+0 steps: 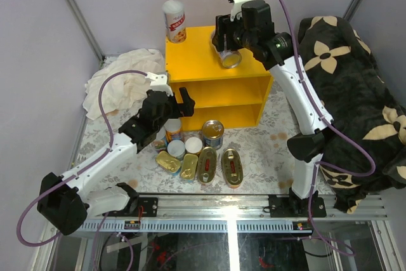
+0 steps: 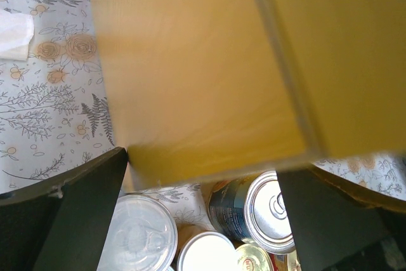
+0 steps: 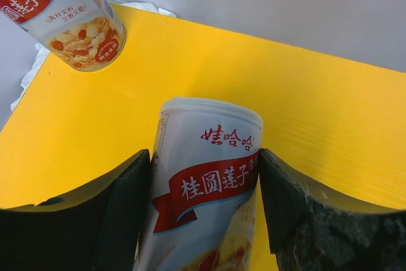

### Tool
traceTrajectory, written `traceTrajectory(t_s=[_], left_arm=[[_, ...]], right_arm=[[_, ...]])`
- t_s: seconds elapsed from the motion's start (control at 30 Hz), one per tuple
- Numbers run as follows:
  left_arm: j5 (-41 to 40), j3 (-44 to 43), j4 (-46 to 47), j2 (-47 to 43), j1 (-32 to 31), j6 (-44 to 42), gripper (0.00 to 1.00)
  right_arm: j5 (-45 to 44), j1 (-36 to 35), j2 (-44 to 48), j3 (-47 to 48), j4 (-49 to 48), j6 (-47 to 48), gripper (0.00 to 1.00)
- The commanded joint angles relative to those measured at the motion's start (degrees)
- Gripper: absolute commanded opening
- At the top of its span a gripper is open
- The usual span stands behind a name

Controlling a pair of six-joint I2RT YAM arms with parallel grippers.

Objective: Place and organize the canned foods onto the counter
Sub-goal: Place the canned food on the counter.

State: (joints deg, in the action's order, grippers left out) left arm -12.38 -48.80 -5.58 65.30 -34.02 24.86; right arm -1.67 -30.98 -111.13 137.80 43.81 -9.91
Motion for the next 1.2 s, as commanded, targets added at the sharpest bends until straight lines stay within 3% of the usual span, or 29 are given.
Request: traceTrajectory(t_s=[0.0, 0.07, 0.3, 0.57, 0.63, 0.9, 1.03, 1.17], left_arm=[[5.82, -0.45, -2.54, 1.87, -0.59, 0.01, 1.0], [6.43, -0.95, -3.04, 1.63, -0.64, 0.11, 1.0], [11.95, -1.59, -3.19, -3.68, -0.61, -1.85, 1.0], [35.12, -5.94, -2.84, -8.86, -0.67, -9.68, 1.0], [37.43, -7.36, -2.77, -8.92, -0.7, -10.27, 1.0], [39.62, -12.53, -0.34, -7.76, -0.69, -10.09, 1.0], [35.3, -15.17, 1.81, -6.35, -0.71, -8.56, 1.0], [26.79, -18.68, 2.73, -3.16, -0.69, -7.81, 1.0]], right_arm=[[-0.92, 0.65, -2.49, -1.73, 12.9, 0.77, 0.08], [-0.3, 0.72, -2.24, -0.98, 10.91, 0.45, 0.0], [2.71, 0.73, 4.53, -8.75, -6.63, -2.07, 0.0], [8.18, 0.65, 12.92, -21.33, -29.88, -4.61, 0.0], [9.65, 0.66, 14.75, -24.98, -35.43, -5.48, 0.0], [11.37, 0.66, 17.71, -30.95, -46.9, -7.24, 0.0], [12.38, 0.66, 20.29, -36.32, -55.79, -8.42, 0.0], [14.83, 0.62, 19.88, -35.56, -58.92, -9.2, 0.0]])
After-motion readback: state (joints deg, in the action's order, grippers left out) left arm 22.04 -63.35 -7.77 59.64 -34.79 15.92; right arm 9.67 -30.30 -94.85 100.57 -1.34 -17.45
